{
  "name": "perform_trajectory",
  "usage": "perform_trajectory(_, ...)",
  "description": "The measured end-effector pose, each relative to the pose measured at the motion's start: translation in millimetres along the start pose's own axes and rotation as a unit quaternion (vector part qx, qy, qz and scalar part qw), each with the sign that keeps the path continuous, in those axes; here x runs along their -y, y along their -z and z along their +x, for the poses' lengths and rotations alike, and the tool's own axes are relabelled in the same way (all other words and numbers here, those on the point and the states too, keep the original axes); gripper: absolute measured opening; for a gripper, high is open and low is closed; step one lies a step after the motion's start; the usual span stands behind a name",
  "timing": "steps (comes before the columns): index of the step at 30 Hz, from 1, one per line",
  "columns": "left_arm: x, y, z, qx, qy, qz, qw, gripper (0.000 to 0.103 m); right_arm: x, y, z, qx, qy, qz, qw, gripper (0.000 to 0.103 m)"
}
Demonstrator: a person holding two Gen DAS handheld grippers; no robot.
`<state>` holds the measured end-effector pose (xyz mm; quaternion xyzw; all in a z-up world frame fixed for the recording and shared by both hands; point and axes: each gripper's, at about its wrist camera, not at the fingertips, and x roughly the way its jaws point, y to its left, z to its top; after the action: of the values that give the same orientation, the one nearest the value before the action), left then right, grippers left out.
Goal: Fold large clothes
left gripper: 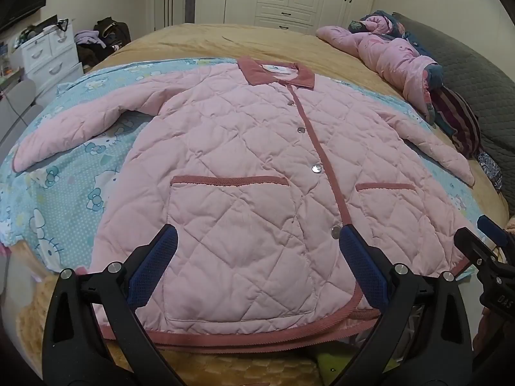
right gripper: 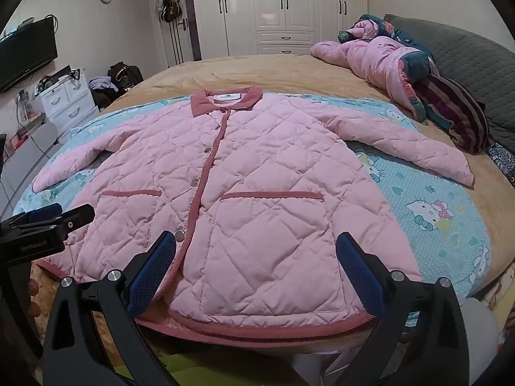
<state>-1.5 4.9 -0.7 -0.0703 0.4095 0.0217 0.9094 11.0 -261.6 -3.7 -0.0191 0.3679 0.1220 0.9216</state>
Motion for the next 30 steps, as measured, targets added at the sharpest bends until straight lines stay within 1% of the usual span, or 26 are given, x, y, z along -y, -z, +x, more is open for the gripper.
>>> perform_trajectory(8,3,4,0,0.0,-0.002,0.003,1.0,0.094,4,-1,2,0.0,-0.001,0.001,1.0,0.099)
perform_trajectory(9,3,4,1,-0.001,-0.002,0.003,1.0,0.094,-3,0,0,0.004,-0.001,-0.001,1.0,0.099)
perform_trajectory(21,6,9,4,-0.003,-0.002,0.004,1.0,0.094,-5,1,6,0.001,-0.008,-0.004,1.0,0.099)
perform_trajectory(25,10,8,9,-0.009,-0.003,0.006,0.9999,0.094,-9,-4,10,0.007,-0.013,-0.013,1.0,0.099)
perform_trajectory(27,11,5,10,-0.009,-0.005,0.009,0.9999,0.094,-8,-9,14,0.0,-0.025,-0.004,1.0,0.099)
perform_trajectory(29,13,2,12,-0.012,-0.004,0.011,0.9999,0.094,-8,-16,18,-0.002,-0.026,-0.004,1.0,0.099)
perform_trajectory(30,13,0,14,-0.016,-0.002,0.011,0.9998,0.094,-9,-19,18,0.012,-0.03,-0.002,0.999,0.099)
